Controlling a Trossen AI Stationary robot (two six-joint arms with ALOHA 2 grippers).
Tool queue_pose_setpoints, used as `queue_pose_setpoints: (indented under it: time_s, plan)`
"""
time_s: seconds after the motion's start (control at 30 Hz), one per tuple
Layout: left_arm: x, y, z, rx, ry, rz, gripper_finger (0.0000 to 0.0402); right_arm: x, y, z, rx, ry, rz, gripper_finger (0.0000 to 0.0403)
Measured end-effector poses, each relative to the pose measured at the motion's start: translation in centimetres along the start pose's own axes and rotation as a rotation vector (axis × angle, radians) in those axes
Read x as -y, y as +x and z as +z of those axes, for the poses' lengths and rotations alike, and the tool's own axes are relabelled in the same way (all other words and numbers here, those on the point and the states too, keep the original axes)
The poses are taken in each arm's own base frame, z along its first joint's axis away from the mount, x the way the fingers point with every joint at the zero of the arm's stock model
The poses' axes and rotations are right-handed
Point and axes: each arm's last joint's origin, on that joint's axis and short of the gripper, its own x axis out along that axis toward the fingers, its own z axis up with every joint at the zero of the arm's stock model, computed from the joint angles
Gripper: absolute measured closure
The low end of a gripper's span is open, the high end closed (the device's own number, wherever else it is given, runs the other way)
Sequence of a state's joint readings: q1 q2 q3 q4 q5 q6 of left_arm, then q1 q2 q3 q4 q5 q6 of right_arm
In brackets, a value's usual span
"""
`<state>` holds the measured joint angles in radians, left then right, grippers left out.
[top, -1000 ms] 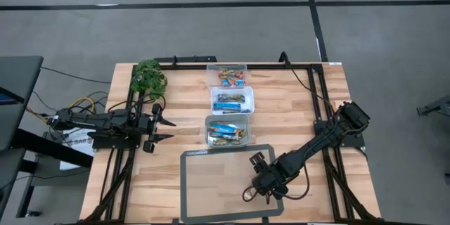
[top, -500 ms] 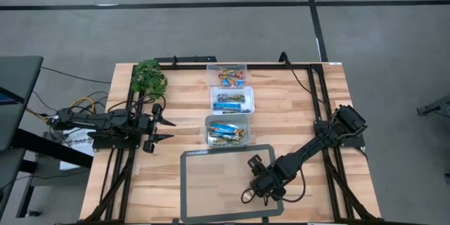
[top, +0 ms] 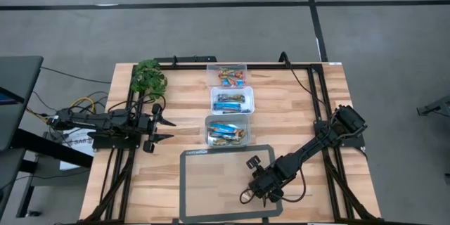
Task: Pick and place Granola Bars by type
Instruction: Put the yellow granola bar into the gray bin
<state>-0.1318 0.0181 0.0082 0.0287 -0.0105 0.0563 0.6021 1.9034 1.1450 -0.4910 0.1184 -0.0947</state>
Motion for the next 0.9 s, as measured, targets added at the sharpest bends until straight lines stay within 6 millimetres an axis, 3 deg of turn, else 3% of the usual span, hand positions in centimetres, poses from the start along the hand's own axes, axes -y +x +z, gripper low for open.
queue_pose_setpoints:
  time_s: [0.27, 0.5, 0.7, 0.9]
  plan:
    - [0.0, 0.0, 0.0, 0.000, 0.000, 0.000, 0.0216, 3.2, -0.4, 2.4, 0.268, 0.180, -0.176, 0.0354]
    - [0.0, 0.0, 0.0, 0.000, 0.000, 0.000, 0.0216, 8.2, -1.1, 2.8, 0.385, 0.355, -0.496, 0.0356]
    - [0.0, 0.0, 0.0, 0.000, 0.000, 0.000, 0.0216, 12.9, -2.2, 1.8, 0.333, 0.489, -0.730, 0.0356]
    - [0.0, 0.0, 0.0, 0.000, 0.000, 0.000, 0.0216, 15.7, -3.3, 0.3, 0.181, 0.559, -0.707, 0.0356]
